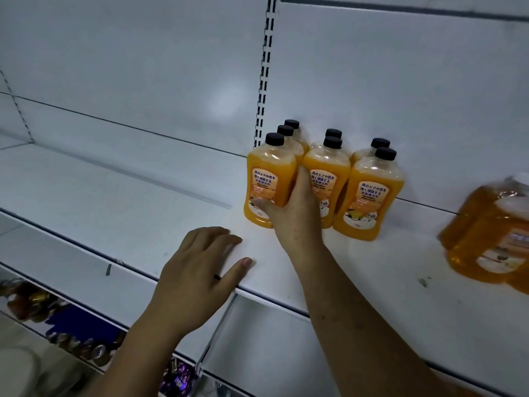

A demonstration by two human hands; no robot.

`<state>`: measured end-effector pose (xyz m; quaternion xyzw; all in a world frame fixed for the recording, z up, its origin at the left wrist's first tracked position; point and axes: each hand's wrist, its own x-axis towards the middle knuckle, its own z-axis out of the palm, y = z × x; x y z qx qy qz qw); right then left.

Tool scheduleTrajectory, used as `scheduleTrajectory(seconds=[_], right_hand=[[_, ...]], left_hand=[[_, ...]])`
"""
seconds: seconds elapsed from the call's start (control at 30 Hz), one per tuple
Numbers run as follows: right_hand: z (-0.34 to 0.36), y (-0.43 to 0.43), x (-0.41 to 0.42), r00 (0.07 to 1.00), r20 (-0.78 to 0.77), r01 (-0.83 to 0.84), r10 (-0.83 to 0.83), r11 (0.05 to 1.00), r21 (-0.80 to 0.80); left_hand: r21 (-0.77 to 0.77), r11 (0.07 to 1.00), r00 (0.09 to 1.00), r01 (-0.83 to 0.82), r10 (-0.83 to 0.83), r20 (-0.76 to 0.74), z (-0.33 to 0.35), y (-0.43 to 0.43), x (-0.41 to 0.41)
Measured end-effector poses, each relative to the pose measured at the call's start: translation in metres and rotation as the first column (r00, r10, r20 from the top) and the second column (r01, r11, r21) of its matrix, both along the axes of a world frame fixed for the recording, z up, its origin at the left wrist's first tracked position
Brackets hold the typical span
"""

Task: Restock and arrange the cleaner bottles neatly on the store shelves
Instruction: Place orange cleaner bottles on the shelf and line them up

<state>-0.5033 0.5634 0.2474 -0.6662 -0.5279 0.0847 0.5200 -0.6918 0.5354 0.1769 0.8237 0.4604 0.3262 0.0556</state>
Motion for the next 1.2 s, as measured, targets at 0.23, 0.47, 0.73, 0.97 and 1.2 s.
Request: scheduleTrajectory(seconds=[0.23,0.47,0.73,0.97,1.2], right_hand=[[0.001,0.001,-0.001,0.998,0.052,0.039,-0.039,0.999,-0.004],[0.002,-0.006,0.002,0.998,0.060,0.034,-0.035,0.999,0.015],[-0.004,-0.006,0.007,0.999,0.037,0.037,-0.037,0.999,0.004],[-0.006,-0.003,0.011,1.000,0.015,0.000,0.000,1.000,0.011],[0.011,-0.035,0.019,0.997,0.079,0.001,-0.001,1.000,0.007]], left_hand=[[0.002,1.000,0.999,-0.002,0.002,-0.050,0.001,0.002,0.000],[0.001,1.000,0.999,-0.003,0.003,-0.051,0.000,0.002,-0.001],[-0.016,1.000,0.998,-0.005,0.004,-0.062,0.001,0.001,-0.001],[-0.026,1.000,0.998,-0.004,0.002,-0.060,0.003,0.001,-0.001],[0.001,1.000,0.999,0.010,-0.009,-0.051,0.010,-0.001,-0.004]])
